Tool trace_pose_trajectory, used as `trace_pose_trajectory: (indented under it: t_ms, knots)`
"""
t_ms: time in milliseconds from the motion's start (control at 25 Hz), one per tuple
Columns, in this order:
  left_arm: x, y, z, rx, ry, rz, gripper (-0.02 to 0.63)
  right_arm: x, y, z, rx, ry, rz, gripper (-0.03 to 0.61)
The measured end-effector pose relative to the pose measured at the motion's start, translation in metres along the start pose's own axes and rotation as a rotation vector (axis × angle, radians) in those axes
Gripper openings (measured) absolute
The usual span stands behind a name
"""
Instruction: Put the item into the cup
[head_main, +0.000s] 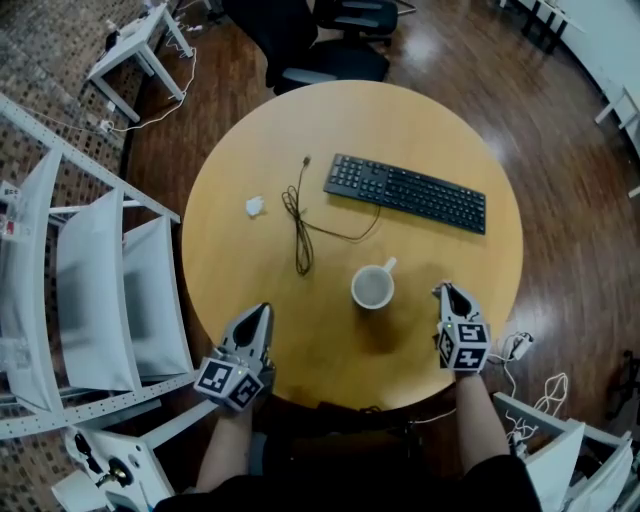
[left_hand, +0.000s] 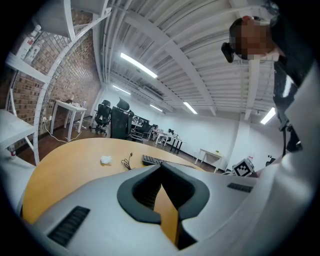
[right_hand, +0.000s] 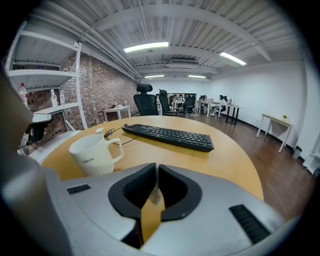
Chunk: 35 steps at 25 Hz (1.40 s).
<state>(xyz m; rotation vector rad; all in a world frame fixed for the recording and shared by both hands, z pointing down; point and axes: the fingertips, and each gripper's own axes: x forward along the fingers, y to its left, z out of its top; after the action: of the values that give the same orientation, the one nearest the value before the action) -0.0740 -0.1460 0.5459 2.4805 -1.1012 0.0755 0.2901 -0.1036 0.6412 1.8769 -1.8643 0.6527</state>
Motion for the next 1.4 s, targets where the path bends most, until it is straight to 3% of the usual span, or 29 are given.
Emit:
trace_pose_trajectory:
  t_ms: [560,960,1400]
  knots:
    - [-0.011,0.005,0.046,0.047,-0.107,-0.006,-0.008,-0.051,0.001,0.053,-0.036,-0.158,-0.059,0.017]
    - [-0.015,-0.004,0.083,0.09,-0.173,-0.029,-0.008,-0.076,-0.002,0.081,-0.006,-0.29,-0.073,0.017]
    - [-0.03,0.003,0.082,0.104,-0.175,-0.006,-0.008,-0.066,0.036,0.102,0.006,-0.319,0.014,0.017]
